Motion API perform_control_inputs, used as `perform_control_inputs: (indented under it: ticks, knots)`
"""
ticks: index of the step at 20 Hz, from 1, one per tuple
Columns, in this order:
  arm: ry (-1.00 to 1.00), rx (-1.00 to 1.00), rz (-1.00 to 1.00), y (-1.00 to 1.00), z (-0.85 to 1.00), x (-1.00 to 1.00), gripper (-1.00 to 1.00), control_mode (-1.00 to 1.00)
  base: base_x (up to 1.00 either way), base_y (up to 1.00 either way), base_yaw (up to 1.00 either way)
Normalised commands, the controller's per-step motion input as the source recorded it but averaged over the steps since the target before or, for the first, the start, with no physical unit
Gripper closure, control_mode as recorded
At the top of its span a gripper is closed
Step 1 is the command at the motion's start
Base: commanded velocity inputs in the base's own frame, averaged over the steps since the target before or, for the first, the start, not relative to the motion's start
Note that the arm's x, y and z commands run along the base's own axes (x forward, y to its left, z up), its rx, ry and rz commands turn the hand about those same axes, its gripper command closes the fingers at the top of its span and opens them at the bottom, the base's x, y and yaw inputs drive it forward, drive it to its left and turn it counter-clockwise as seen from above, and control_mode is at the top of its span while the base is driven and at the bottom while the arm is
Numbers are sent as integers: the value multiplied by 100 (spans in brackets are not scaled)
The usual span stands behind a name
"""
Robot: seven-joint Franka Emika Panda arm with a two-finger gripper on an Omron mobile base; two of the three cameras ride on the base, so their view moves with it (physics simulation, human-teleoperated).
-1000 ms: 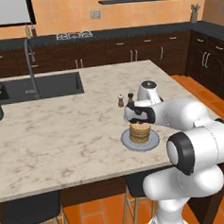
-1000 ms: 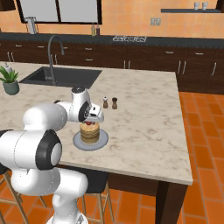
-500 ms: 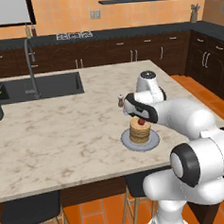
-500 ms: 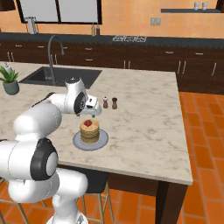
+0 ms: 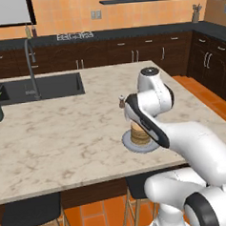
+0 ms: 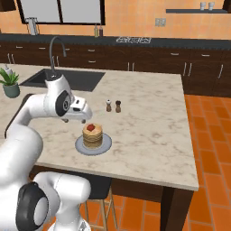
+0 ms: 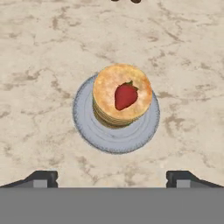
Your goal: Take the strawberry from the fridge and place it on top of the pancake, located on the dining counter.
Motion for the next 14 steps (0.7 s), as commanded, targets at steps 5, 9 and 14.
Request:
perform_control_inputs:
  ticks: [5, 9, 14]
  knots:
    - [-7, 0, 0, 32, 0, -100, -100, -100, 0, 0, 0]
    - [-9, -19, 1, 85, 0, -92, -100, -100, 0, 0, 0]
    - [-1, -27, 13, 100, -7, -68, -100, -100, 0, 0, 0]
